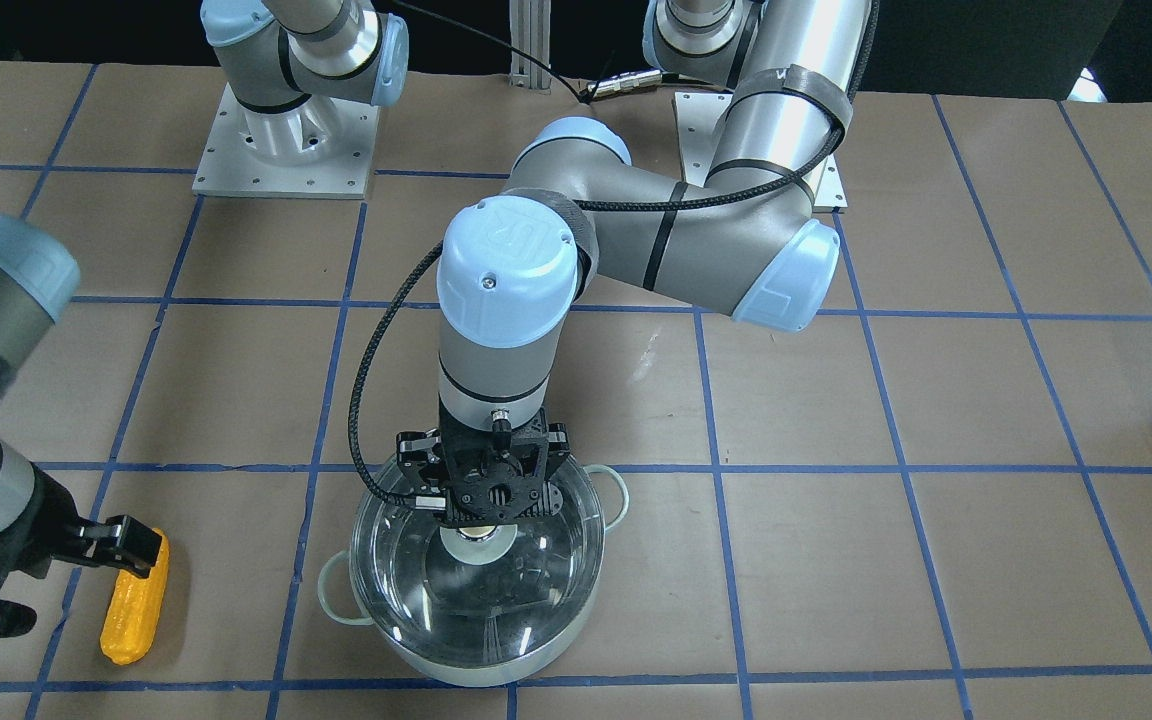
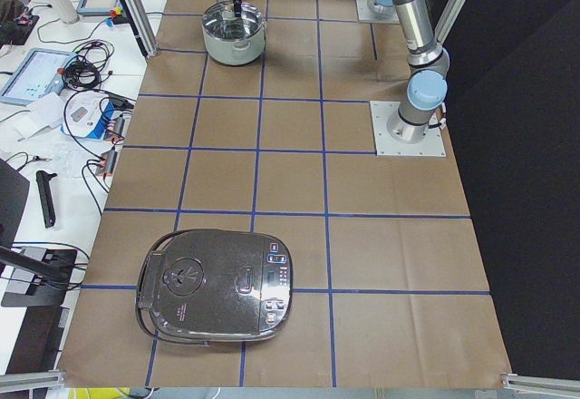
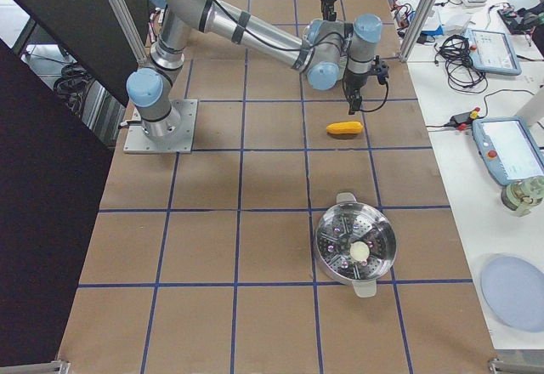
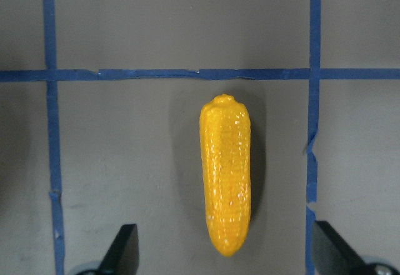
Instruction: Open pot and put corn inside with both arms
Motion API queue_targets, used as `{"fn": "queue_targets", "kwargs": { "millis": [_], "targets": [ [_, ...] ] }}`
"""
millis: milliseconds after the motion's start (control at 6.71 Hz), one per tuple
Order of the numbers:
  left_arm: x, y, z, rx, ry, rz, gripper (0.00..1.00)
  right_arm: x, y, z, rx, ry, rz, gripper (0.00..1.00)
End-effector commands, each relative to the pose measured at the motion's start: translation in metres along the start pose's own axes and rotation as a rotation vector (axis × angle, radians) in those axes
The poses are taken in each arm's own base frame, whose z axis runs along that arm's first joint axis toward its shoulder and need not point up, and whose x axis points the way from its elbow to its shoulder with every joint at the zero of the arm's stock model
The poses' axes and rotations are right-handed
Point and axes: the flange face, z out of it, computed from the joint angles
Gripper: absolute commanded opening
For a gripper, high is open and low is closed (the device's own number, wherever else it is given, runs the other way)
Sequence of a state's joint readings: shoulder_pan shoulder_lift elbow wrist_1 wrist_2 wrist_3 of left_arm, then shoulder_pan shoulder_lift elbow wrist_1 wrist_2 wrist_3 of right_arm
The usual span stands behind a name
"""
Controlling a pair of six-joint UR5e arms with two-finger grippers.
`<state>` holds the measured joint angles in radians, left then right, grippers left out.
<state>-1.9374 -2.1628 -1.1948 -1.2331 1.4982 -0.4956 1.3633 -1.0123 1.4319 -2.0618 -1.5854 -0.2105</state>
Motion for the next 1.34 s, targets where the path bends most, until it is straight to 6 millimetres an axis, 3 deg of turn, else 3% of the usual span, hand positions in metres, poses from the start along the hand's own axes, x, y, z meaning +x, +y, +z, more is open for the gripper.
{"fn": "queue_targets", "kwargs": {
  "millis": [0,149,447,596,745,894,1043,1191],
  "targets": [
    [0.004,0.001,-0.003,-0.012,0.035,-0.031,0.72,0.005,-0.01,0.073,-0.01,-0.017,0.004,0.91],
    [0.006,-0.001,-0.005,0.011,0.05,-0.041,0.81,0.004,-0.009,0.092,-0.013,-0.022,0.004,0.85],
    [0.005,-0.004,-0.004,0.024,0.055,-0.029,0.84,0.003,-0.007,0.092,-0.027,-0.024,0.004,0.33],
    [0.005,-0.006,-0.005,0.041,0.06,-0.017,0.84,0.005,-0.006,0.085,-0.026,-0.015,0.006,0.14],
    [0.004,-0.008,0.002,0.037,0.05,0.015,0.84,0.006,-0.006,0.073,-0.019,-0.012,0.006,0.08],
    [0.004,-0.008,0.004,0.035,0.047,0.021,0.84,0.006,-0.004,0.044,-0.034,-0.015,0.013,0.08],
    [0.002,-0.009,0.006,0.033,0.045,0.03,0.83,0.004,0.008,0.0,-0.046,-0.018,0.018,0.08],
    [0.001,-0.009,0.008,0.03,0.042,0.036,0.83,0.001,0.016,-0.02,-0.062,-0.029,0.023,0.09]
  ]
}}
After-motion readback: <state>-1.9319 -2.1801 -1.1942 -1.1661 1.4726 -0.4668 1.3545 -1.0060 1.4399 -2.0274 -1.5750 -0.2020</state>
